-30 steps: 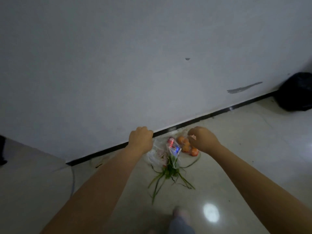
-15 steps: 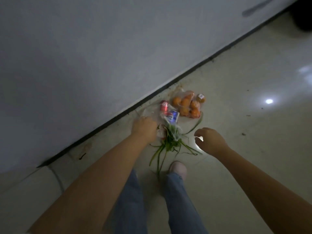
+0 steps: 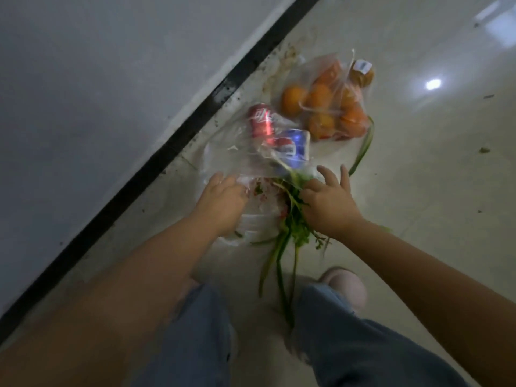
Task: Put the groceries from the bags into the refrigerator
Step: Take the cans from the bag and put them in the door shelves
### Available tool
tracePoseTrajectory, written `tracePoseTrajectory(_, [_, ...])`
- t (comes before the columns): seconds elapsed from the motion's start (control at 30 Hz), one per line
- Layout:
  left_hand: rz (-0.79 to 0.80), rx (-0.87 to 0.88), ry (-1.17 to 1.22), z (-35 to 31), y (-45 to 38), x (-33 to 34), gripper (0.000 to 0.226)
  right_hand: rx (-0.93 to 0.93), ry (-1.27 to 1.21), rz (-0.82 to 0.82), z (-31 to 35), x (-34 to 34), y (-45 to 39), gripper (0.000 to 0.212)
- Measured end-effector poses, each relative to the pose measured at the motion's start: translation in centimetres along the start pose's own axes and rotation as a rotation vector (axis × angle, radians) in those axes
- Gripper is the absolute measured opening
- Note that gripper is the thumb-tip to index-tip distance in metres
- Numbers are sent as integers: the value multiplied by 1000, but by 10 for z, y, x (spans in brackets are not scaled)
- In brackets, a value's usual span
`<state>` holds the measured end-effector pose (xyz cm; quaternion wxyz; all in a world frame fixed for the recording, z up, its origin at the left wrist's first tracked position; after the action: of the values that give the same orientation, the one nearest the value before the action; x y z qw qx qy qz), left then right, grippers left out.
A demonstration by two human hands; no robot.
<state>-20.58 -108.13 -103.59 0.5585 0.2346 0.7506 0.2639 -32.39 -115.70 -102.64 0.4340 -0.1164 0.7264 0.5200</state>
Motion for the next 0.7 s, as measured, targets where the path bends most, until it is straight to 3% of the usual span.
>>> tracePoseTrajectory(0.1, [-261,259,-189,12,-32,1,32,-183,76,-139,7,16,-35,30])
tracePoseTrajectory(0.17, [-344,353,-207,26,-54,13,35,-309,153,-235,17,28,-51,26])
tracePoseTrajectory(0.27, [-431,426,-226,42,-84,22,30,-274,243,-323,15,46,-77,29])
tracePoseTrajectory(0.47, [-363,219,-245,48,-104,21,40,43,274,-330,8,43,-91,25])
tracePoseTrajectory(0.6, [-297,86,-335,54,-120,9,44,103,306,-373,-6,23,-93,28])
tracePoseTrajectory(0.7, [-350,4,-320,70,-135,-5,38,77,283,-281,-26,20,-111,27])
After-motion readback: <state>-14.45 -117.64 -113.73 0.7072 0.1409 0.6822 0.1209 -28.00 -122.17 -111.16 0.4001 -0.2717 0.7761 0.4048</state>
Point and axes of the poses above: each hand's wrist, its own y-axis away from the middle knuckle, its own x-axis out of the palm, z = x × y, the point moved 7 cm from there along -y, towards the middle knuckle, and after that the axes turned 15 degrees about y, right-handed, at the moved point
